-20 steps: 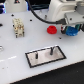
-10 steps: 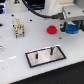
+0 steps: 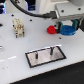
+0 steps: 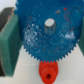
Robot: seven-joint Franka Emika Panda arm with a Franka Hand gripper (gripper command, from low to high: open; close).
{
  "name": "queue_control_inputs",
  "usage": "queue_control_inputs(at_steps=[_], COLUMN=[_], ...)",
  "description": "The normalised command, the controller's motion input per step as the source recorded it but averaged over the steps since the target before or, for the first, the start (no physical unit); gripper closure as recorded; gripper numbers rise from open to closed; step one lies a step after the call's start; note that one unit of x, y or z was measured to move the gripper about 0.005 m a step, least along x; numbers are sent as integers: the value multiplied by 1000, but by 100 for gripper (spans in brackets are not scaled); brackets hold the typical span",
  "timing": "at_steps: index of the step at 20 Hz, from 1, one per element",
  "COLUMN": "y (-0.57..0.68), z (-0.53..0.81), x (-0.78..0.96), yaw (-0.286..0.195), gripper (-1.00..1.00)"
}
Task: Insert the blue gear onto the right peg, followed by the red gear
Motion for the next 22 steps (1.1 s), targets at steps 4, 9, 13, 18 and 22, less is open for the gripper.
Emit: queue_control_inputs(at_steps=[4,9,13,18,22], y=[-406,-308,-211,-209,-228], z=[152,154,66,-1,-55], x=[524,611,605,461,318], yaw=[0,0,0,0,0], gripper=[100,100,100,100,100])
